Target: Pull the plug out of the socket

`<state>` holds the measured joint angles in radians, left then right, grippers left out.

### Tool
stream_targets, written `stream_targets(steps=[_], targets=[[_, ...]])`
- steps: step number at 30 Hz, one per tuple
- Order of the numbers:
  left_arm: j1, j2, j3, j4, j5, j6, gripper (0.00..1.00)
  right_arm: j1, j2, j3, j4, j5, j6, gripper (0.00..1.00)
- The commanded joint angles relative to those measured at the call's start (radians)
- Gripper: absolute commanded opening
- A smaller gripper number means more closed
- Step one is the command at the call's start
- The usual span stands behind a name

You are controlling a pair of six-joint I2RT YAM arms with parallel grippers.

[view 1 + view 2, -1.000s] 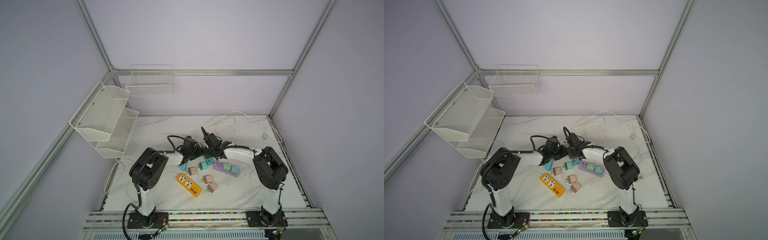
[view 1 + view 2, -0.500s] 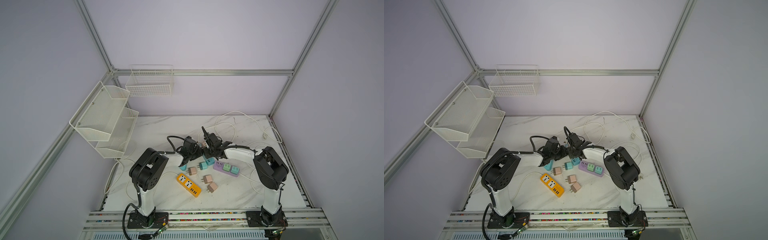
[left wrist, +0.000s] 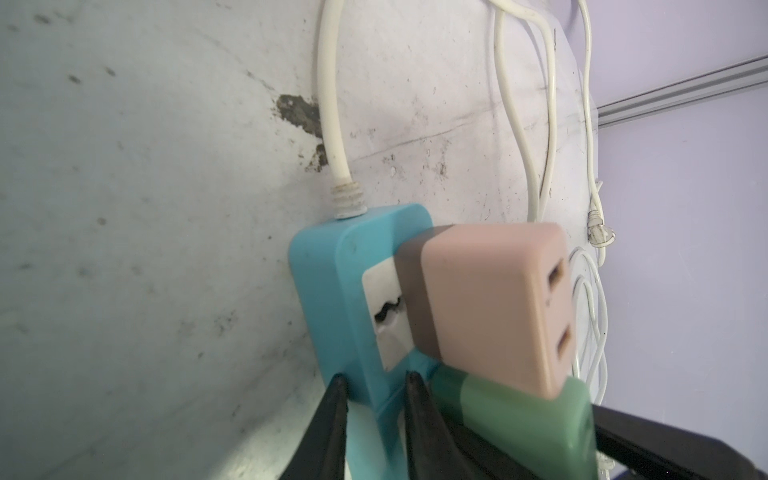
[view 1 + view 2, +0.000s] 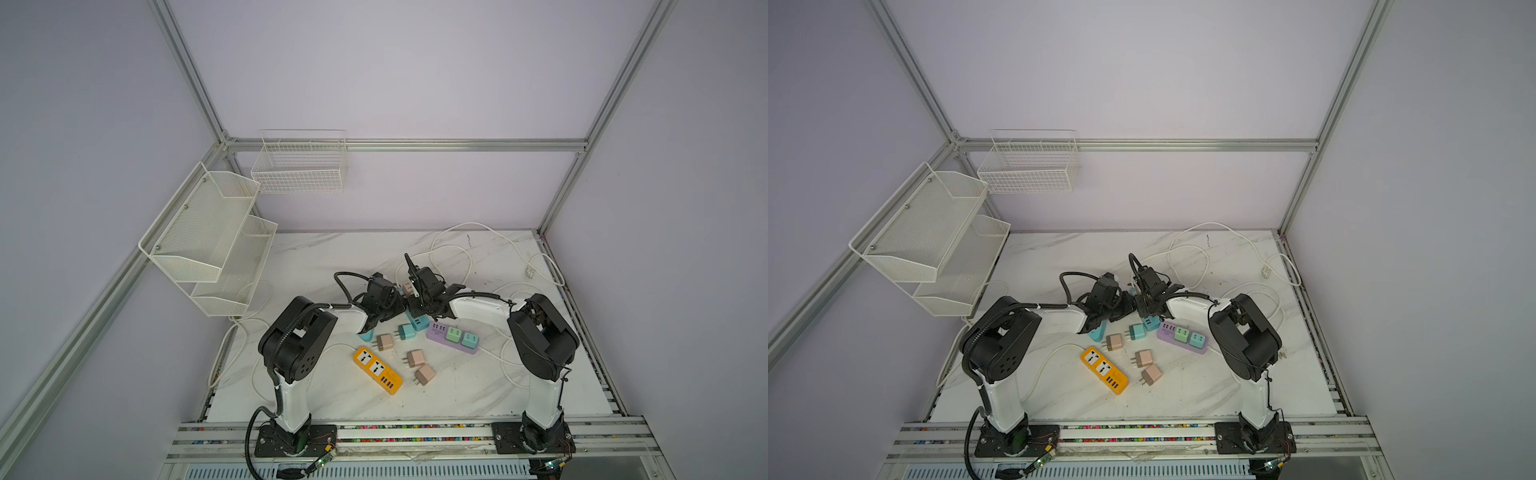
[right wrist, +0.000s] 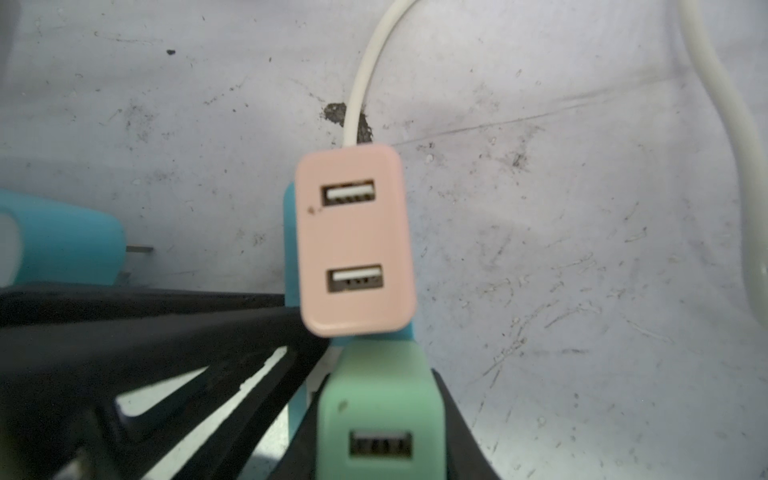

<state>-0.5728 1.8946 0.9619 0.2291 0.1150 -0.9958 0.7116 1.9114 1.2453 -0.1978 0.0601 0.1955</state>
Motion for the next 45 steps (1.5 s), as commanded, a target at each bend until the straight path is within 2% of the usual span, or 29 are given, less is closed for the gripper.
stream_targets(steps=[1,10,18,22,25,38,45], targets=[[-0.015,0.055,-0.035,-0.167,-0.032,-0.001,0.23,0.002,-0.057,-0.013,0.032,-0.007,0.007,0.09],[-0.015,0.060,-0.025,-0.204,-0.055,0.002,0.22,0.045,-0.041,0.007,0.023,-0.011,0.003,0.07],[-0.018,0.071,-0.013,-0.205,-0.041,0.002,0.22,0.003,-0.063,-0.001,0.002,0.082,-0.019,0.07],[-0.018,0.075,-0.016,-0.205,-0.052,0.000,0.22,0.064,-0.034,0.026,-0.007,0.092,-0.025,0.07],[-0.018,0.071,-0.018,-0.208,-0.051,-0.001,0.21,0.070,-0.024,0.027,-0.005,0.054,-0.013,0.06],[-0.018,0.014,0.007,-0.189,-0.012,0.012,0.21,-0.031,-0.289,-0.079,-0.014,0.052,0.021,0.07],[-0.018,-0.079,0.066,-0.197,0.005,0.051,0.24,-0.107,-0.357,-0.140,0.044,-0.106,0.050,0.07]])
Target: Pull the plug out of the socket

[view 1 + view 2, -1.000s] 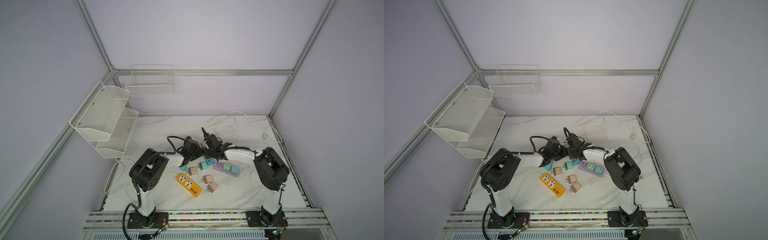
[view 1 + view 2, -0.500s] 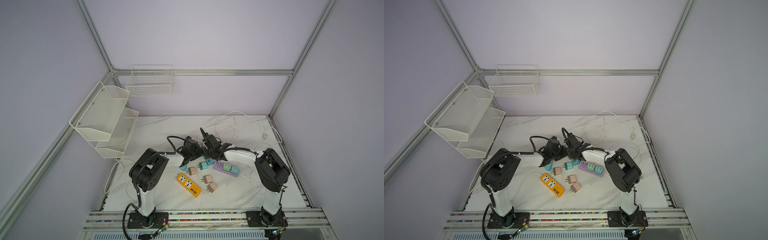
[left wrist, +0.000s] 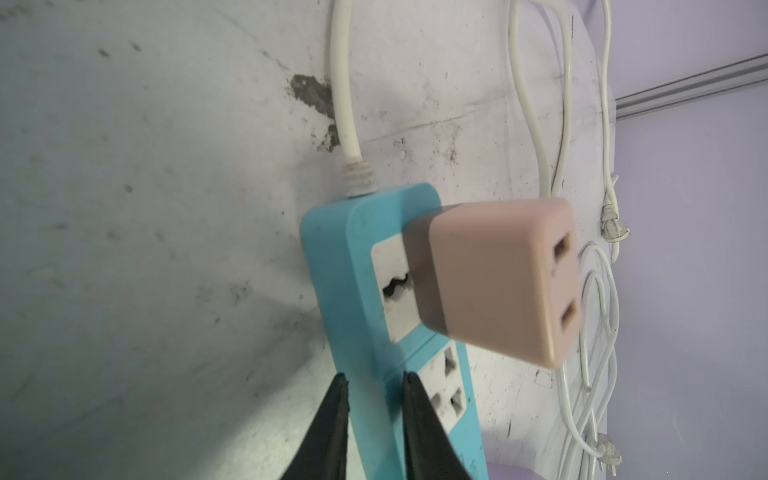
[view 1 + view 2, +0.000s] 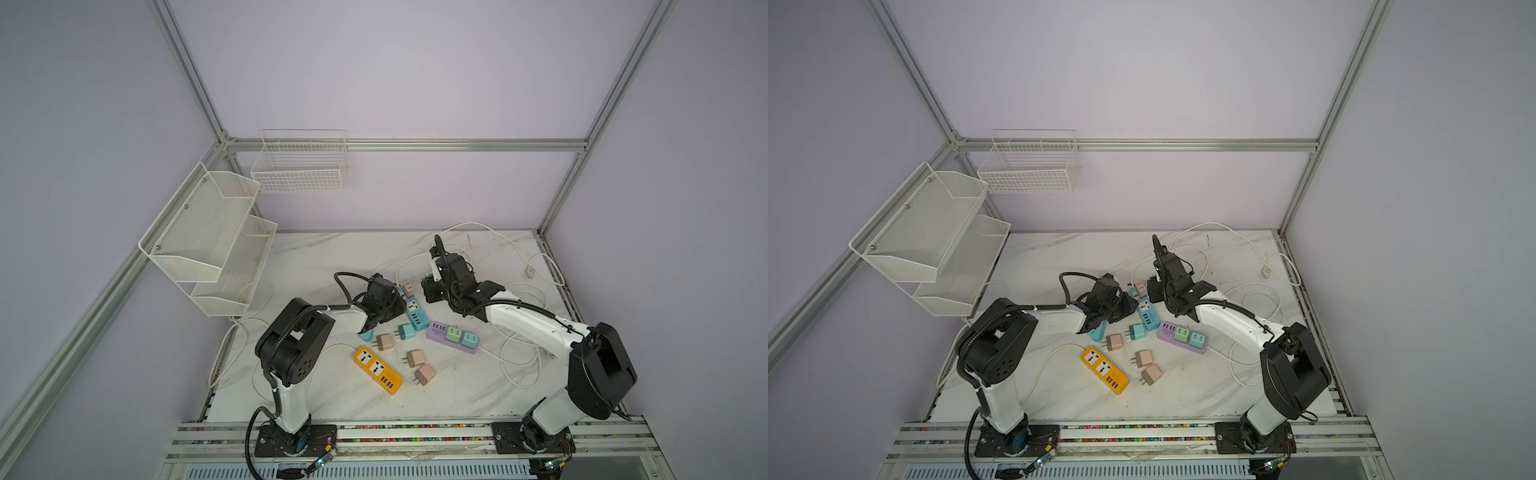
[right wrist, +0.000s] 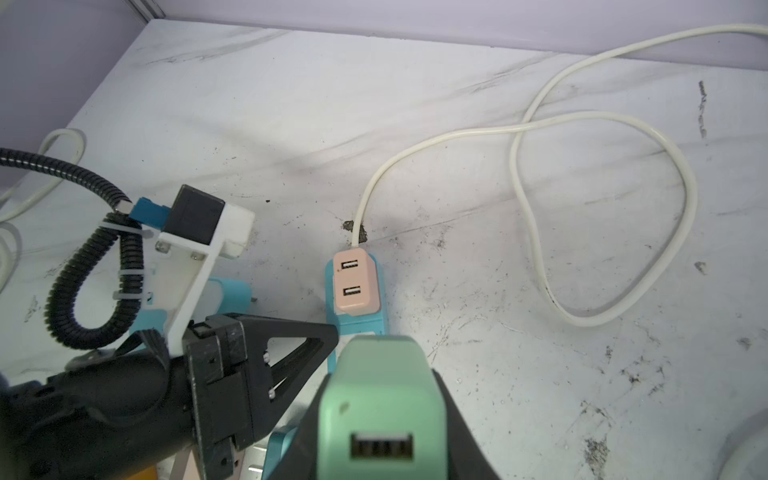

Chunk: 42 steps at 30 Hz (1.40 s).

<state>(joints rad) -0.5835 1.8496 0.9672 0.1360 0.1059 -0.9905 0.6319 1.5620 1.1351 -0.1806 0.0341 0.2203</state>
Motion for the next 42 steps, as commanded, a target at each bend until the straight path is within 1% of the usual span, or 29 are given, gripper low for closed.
stream_targets(steps=[1,4,11,14,18,25,33,39,42], targets=[[-0.007,-0.045,0.070,-0.106,0.019,0.051,0.24,-0.044,-0.005,-0.036,0.040,-0.109,0.036,0.07],[-0.007,-0.081,0.075,-0.109,0.023,0.057,0.26,-0.090,0.005,-0.060,0.087,-0.214,0.059,0.07],[-0.007,-0.174,0.004,-0.094,0.011,0.058,0.27,-0.206,0.062,-0.131,0.229,-0.399,0.148,0.06],[-0.007,-0.196,-0.019,-0.097,0.018,0.064,0.28,-0.238,0.096,-0.147,0.298,-0.466,0.178,0.07],[-0.007,-0.222,-0.054,-0.089,0.021,0.059,0.29,-0.262,0.133,-0.153,0.321,-0.472,0.188,0.07],[-0.007,-0.254,-0.107,-0.056,0.024,0.037,0.32,-0.300,0.211,-0.168,0.388,-0.530,0.224,0.07],[-0.007,-0.287,-0.160,-0.028,0.012,0.013,0.37,-0.308,0.294,-0.157,0.402,-0.506,0.220,0.08],[-0.007,-0.294,-0.163,-0.030,0.014,0.019,0.41,-0.310,0.336,-0.134,0.418,-0.510,0.229,0.11],[-0.007,-0.290,-0.162,-0.030,0.011,0.018,0.41,-0.309,0.349,-0.121,0.415,-0.507,0.229,0.15]])
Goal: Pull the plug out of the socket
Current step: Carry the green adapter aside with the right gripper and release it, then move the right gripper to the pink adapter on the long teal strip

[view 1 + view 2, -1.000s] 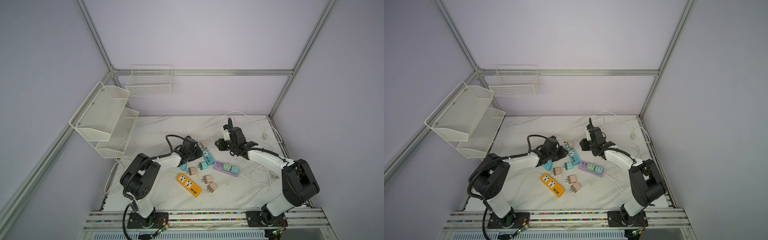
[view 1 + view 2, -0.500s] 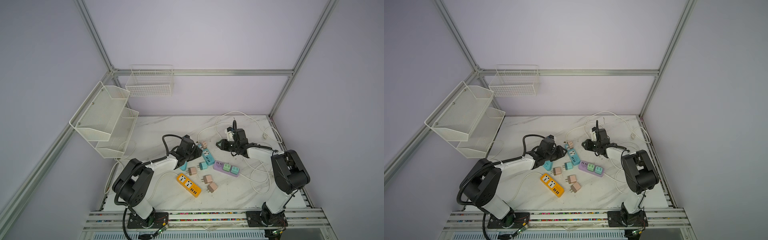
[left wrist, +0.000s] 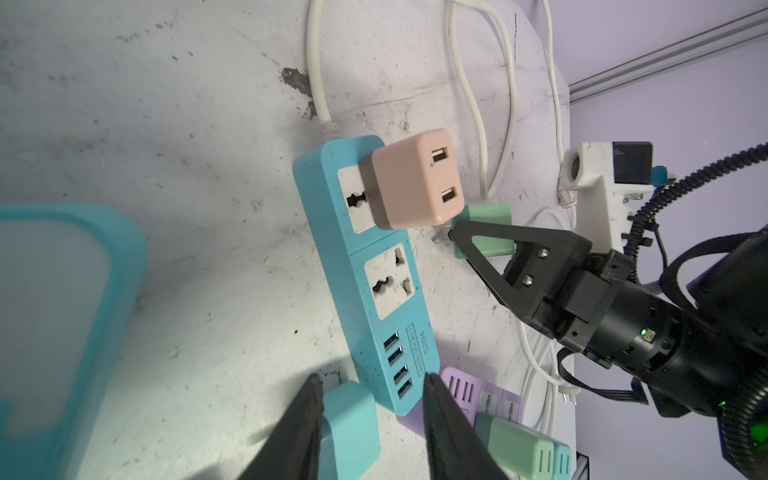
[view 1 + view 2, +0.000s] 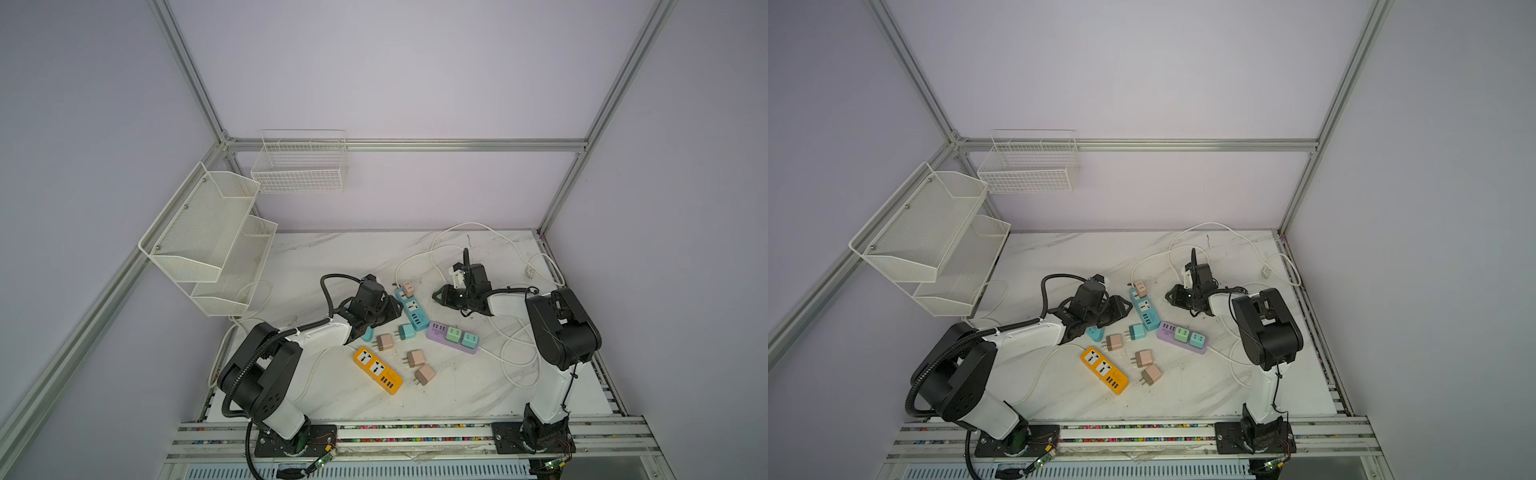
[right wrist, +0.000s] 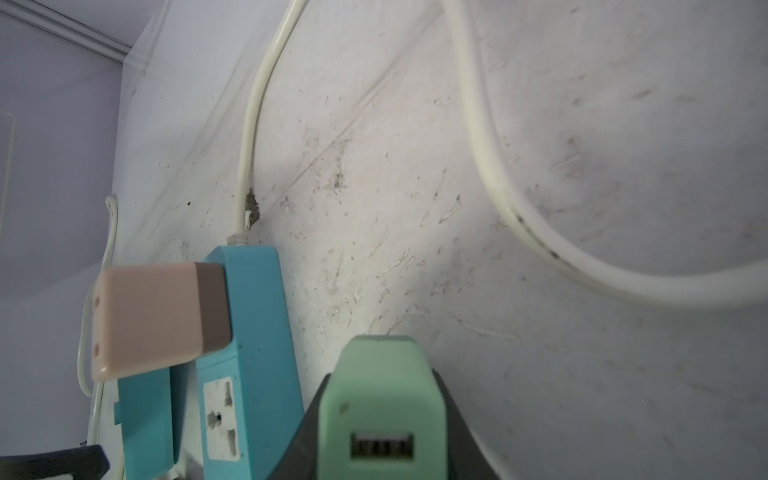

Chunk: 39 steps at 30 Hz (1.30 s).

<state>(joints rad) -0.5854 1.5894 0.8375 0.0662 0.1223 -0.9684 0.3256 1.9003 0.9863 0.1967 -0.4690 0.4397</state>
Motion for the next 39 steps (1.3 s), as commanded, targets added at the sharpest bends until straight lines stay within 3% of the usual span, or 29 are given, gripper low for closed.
stream_targets(steps=[1,13,17,28,39], targets=[[-0.005,-0.028,-0.029,0.039,-0.005,-0.004,0.41,-0.003,0.011,0.029,0.035,0.002,0.008,0.17],[-0.005,-0.017,-0.003,0.027,0.007,-0.003,0.44,-0.002,-0.025,0.033,-0.062,0.097,-0.040,0.43],[-0.005,-0.018,-0.002,0.036,0.014,-0.006,0.44,-0.002,-0.026,0.038,-0.104,0.109,-0.069,0.47],[-0.005,-0.012,0.019,0.034,0.023,-0.003,0.45,-0.003,-0.111,0.032,-0.243,0.286,-0.127,0.64],[-0.003,0.063,0.097,0.014,0.024,0.002,0.46,0.032,-0.203,0.082,-0.350,0.354,-0.190,0.66]])
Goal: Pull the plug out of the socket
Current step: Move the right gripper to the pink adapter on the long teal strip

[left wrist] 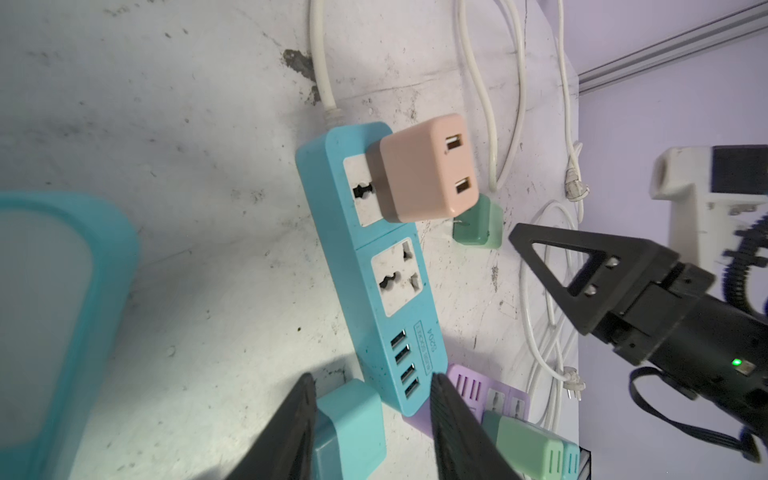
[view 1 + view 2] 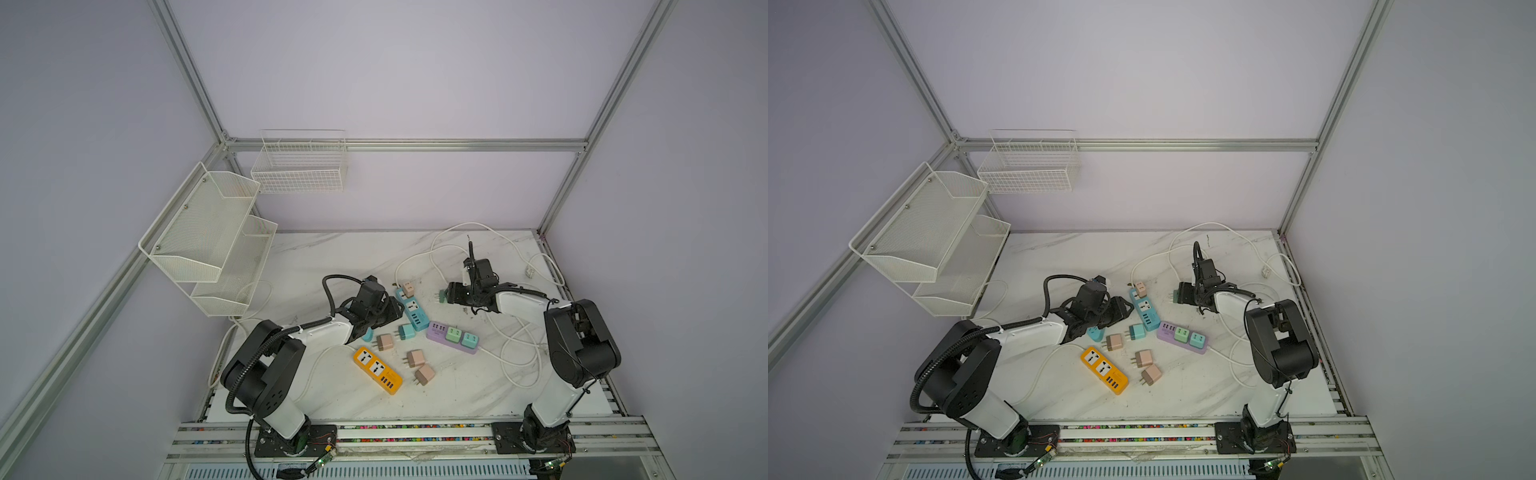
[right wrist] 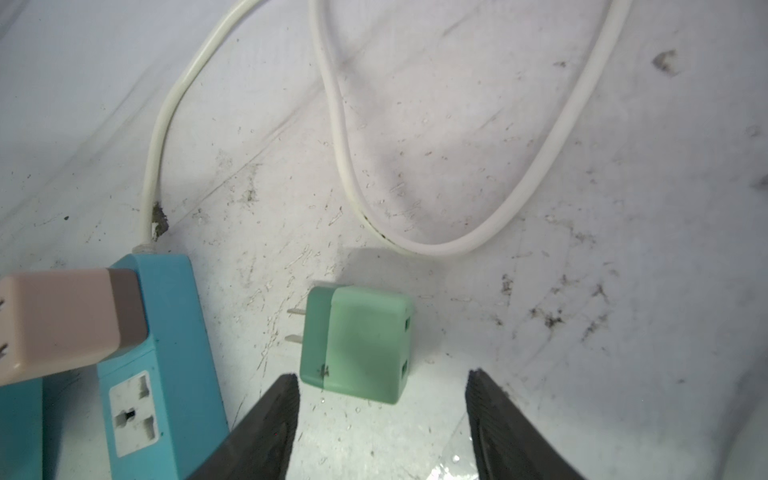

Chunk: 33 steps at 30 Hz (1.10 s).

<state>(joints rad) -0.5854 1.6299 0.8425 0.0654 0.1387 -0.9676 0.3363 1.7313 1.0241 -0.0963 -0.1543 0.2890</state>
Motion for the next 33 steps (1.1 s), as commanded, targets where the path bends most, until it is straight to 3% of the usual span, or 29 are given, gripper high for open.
stream_targets(steps=[1,18,33], targets=[[-0.002,0.029,0.096,0.019,-0.001,-0.007,0.46,0.033,-0.040,0.053,-0.068,0.051,-0.045,0.66],[0.016,0.137,0.184,0.043,-0.019,-0.055,0.46,0.293,0.020,0.210,-0.109,0.171,-0.037,0.65],[0.018,0.236,0.231,0.057,0.024,-0.065,0.43,0.333,0.159,0.320,-0.120,0.188,-0.041,0.61]])
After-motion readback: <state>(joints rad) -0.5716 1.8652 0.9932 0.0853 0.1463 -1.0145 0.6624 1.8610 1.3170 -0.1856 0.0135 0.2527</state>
